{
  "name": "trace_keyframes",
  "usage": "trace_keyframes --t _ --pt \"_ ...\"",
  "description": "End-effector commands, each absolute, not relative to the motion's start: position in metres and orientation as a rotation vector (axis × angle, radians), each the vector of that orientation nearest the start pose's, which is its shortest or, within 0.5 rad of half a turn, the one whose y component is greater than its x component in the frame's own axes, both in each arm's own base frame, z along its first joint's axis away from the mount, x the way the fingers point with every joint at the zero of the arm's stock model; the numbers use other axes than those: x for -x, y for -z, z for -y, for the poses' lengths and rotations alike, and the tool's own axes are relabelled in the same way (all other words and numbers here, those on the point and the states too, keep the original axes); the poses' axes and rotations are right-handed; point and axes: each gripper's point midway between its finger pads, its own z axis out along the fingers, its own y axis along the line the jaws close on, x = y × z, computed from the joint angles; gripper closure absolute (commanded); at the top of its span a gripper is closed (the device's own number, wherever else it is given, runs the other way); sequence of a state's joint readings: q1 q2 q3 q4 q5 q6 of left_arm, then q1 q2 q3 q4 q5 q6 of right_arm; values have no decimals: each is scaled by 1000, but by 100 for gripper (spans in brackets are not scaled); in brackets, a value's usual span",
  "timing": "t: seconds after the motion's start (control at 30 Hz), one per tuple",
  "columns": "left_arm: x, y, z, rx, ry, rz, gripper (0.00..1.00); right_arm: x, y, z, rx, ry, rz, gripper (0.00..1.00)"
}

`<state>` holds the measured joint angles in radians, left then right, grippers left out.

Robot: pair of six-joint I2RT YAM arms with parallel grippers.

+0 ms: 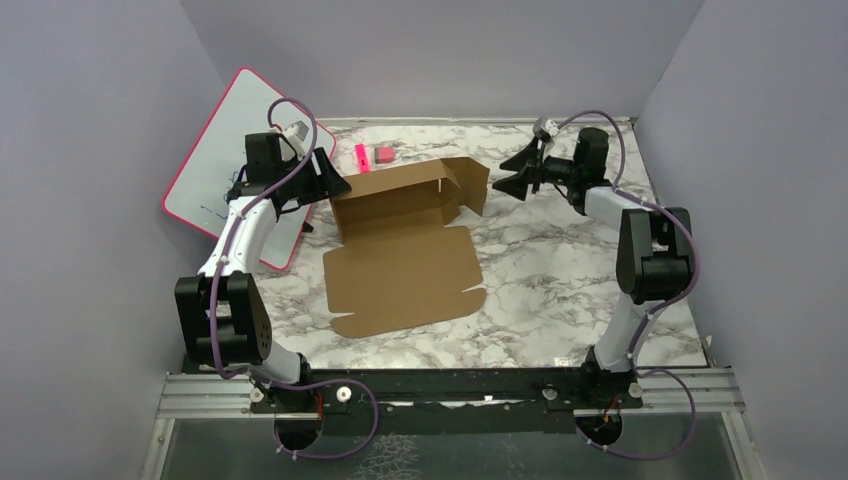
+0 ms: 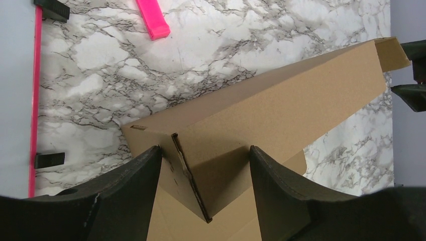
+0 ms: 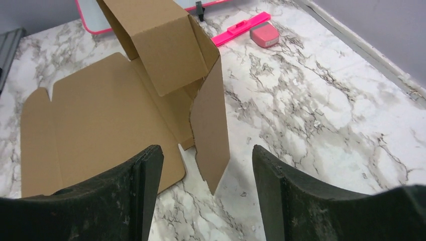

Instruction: Fold the paper box

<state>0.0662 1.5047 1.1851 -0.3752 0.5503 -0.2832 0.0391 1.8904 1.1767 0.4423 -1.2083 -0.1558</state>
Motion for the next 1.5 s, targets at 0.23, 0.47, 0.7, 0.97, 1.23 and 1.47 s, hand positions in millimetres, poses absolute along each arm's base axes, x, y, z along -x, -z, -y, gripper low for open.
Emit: trace_keyframes --t 0.23,0.47,0.7,0.97,1.23,1.47 --pt "-388 -164 77 92 749 -2317 35 -422 -196 -192 792 -937 -1433 30" --pt "-386 -165 77 92 748 -2315 35 -454 -184 -197 643 -763 -1475 32" --pt "-386 -165 77 91 742 -2313 35 -460 -177 -213 636 -758 -1485 45" --pt "-385 -165 78 96 752 -2312 35 -449 -170 -218 617 -757 -1519 79" --pt "-385 -164 77 109 747 -2312 35 -422 -175 -225 584 -686 -1567 99" --pt "-384 -163 79 105 742 -2312 36 -400 -182 -237 505 -616 -1658 98"
